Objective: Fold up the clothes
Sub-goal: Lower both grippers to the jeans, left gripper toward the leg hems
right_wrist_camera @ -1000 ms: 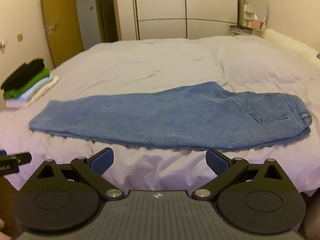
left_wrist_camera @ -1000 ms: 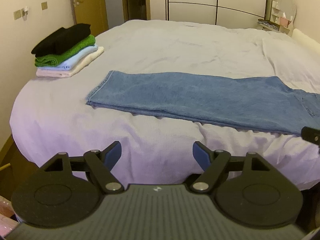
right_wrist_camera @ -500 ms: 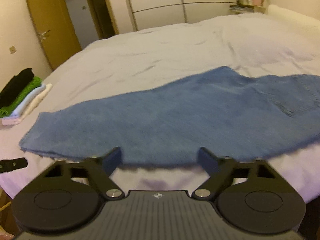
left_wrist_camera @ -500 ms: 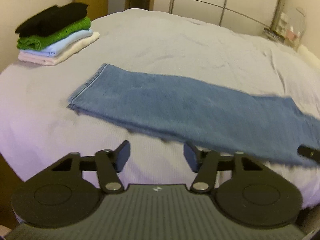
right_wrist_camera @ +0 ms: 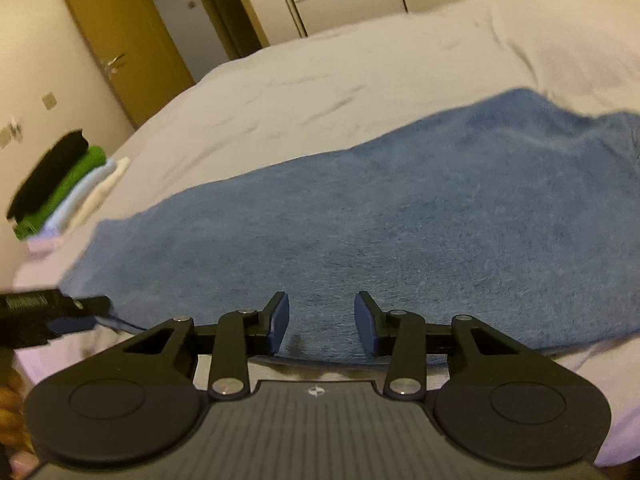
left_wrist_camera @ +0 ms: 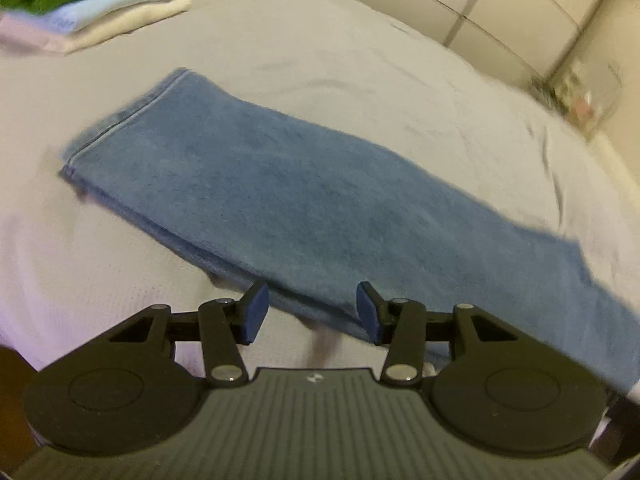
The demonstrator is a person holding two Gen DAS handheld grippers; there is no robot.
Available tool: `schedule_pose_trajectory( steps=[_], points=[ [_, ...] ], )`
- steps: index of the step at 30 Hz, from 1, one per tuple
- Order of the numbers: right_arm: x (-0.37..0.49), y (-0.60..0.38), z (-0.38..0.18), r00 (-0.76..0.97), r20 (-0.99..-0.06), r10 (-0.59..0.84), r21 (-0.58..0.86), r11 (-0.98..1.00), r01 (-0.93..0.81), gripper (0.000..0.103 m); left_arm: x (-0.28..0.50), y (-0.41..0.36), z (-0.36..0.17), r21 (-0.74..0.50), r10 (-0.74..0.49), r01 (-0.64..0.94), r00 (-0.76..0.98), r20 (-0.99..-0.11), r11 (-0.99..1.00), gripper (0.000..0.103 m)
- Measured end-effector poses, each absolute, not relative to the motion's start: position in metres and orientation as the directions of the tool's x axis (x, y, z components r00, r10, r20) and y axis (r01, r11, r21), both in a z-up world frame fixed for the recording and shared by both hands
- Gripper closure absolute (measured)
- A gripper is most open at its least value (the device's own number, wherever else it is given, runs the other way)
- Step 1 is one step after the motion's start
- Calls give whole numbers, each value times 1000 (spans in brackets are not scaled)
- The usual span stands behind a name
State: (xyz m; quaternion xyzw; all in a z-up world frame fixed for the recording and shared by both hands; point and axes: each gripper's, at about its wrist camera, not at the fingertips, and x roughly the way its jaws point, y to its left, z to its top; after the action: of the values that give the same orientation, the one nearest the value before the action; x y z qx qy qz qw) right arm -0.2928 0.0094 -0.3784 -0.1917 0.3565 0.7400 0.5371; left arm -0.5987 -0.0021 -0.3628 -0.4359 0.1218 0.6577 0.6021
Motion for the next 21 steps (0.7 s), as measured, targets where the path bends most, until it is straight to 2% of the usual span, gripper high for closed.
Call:
schedule_pose_trajectory(
  steps=[4, 6, 9, 13, 15, 16, 21],
  points=[
    [-300, 14, -388, -358, -670, 650, 320, -181, -930, 62, -598, 9, -367, -395, 724, -892, 123, -678, -219, 60],
    [-305, 15, -390, -339, -688, 642, 267, -212, -940, 62, -591, 13, -380, -346, 678, -910, 107, -727, -227, 67],
    [-308, 13, -389, -333, -700, 631, 237, -235, -943, 62, -585, -1, -386, -326, 661, -922, 113, -742, -207, 67],
    [-297, 14, -385, -350, -694, 629, 289, -202, -936, 62, -612, -23, -382, -414, 681, -871, 135, -720, -264, 69],
    [-288, 16, -382, -352, -678, 646, 322, -171, -931, 62, -634, -26, -374, -443, 718, -838, 92, -690, -319, 62],
    [-283, 18, -381, -350, -673, 651, 336, -153, -929, 61, -646, -24, -373, -461, 727, -815, 71, -683, -352, 56],
    [-250, 29, -381, -332, -666, 668, 409, -46, -911, 60, -712, -19, -401, -619, 741, -586, 46, -670, -523, 57]
  ],
)
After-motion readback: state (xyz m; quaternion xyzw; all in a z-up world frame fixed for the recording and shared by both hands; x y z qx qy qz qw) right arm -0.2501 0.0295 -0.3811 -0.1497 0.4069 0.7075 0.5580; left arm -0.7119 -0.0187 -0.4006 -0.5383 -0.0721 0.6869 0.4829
